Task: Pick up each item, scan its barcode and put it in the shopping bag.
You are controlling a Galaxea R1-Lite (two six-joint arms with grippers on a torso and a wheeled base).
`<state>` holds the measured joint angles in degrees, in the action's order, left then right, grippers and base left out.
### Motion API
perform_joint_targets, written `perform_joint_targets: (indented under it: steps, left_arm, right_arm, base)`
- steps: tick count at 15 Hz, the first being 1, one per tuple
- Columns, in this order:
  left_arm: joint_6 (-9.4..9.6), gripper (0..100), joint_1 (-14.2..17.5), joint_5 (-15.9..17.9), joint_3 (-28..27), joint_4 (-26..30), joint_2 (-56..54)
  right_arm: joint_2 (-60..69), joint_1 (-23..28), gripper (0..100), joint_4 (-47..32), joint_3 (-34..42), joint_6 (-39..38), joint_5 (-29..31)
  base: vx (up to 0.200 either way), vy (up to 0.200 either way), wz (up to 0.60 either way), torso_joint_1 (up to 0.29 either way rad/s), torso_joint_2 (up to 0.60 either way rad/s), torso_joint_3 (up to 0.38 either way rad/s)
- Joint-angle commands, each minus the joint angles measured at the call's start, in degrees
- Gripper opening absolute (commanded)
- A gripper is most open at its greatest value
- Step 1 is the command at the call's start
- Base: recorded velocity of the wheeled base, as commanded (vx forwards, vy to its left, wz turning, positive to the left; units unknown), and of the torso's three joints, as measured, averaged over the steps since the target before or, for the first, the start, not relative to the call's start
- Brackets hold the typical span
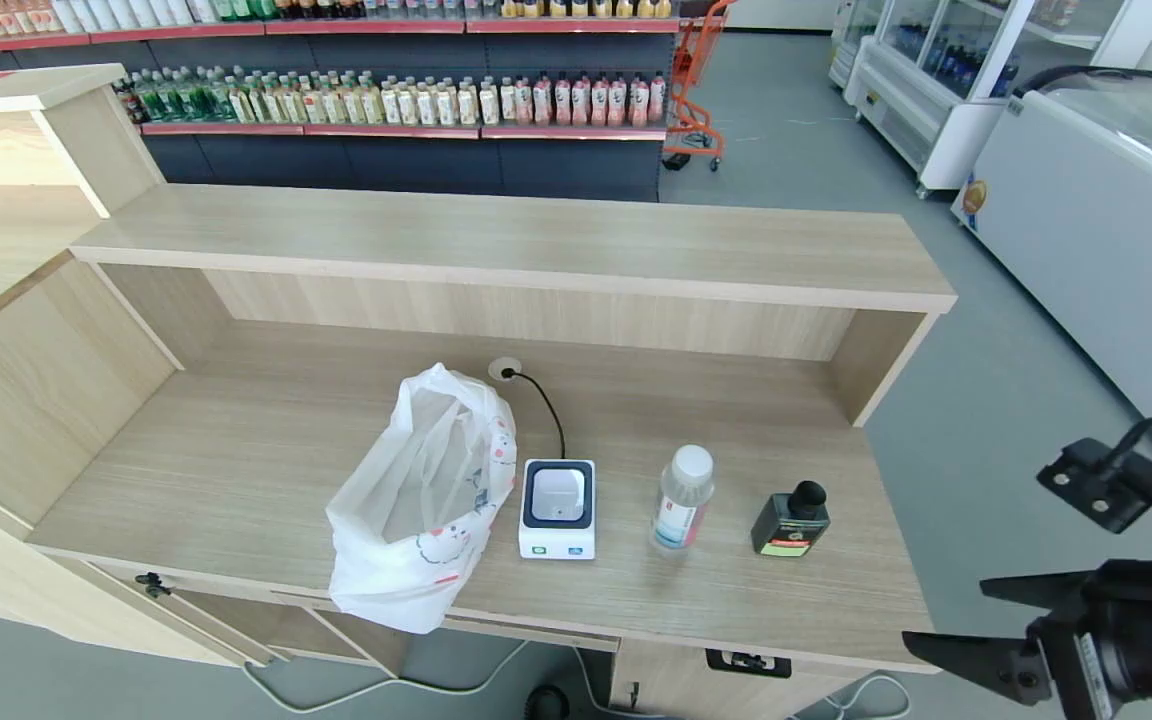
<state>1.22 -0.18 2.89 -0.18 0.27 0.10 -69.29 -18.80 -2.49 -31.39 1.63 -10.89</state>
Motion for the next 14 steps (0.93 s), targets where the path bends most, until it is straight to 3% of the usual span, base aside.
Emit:
perform_joint_targets:
  steps: [1, 4, 7, 14]
  left_arm:
    - [0.01, 0, 0.0, 0.0, 0.0, 0.0, 0.0]
    - [0.01, 0, 0.0, 0.0, 0.0, 0.0, 0.0]
    - [0.01, 0, 0.0, 0.0, 0.0, 0.0, 0.0]
    - [0.01, 0, 0.0, 0.0, 0.0, 0.0, 0.0]
  right_arm:
    - [-10.5, -0.4, 100, 1.3, -0.4, 0.3, 0.1]
    - [-19.0, -2.3, 100, 10.5, -0.3, 0.4, 0.9]
    - [-27.7, -6.3, 100, 20.8, -0.6, 0.3, 6.8]
    - [-41.3, -11.3, 100, 38.3, -2.1, 0.3, 9.8]
  base:
    - [0.0, 0.0, 0.0, 0.0, 0.0, 0.0]
    - [0.0, 0.0, 0.0, 0.0, 0.0, 0.0]
    - [0.0, 0.0, 0.0, 0.0, 0.0, 0.0]
    - [0.0, 0.0, 0.0, 0.0, 0.0, 0.0]
